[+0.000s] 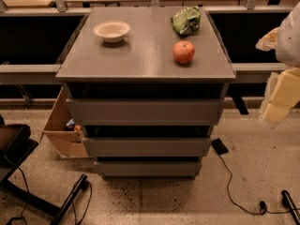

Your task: Open bottom drawer

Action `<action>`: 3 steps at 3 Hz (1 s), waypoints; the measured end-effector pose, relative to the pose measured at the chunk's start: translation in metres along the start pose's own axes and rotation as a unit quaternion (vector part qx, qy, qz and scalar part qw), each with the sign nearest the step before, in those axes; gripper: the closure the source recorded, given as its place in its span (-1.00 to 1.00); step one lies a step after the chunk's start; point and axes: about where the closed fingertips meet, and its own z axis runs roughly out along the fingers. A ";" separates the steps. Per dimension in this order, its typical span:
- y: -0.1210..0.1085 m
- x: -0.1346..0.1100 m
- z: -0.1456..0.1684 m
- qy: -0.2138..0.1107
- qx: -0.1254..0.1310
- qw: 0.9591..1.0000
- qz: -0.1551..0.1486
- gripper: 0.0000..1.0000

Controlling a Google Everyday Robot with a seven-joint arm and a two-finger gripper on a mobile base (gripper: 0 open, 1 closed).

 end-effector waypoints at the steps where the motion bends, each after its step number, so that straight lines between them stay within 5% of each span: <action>1: 0.000 0.000 0.000 0.000 0.000 1.000 0.000 -1.00; 3: 0.039 0.003 0.044 0.010 0.011 1.000 -0.004 -1.00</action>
Offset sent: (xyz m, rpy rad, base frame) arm -0.0155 0.0075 -0.0670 -0.0392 0.0515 -0.0170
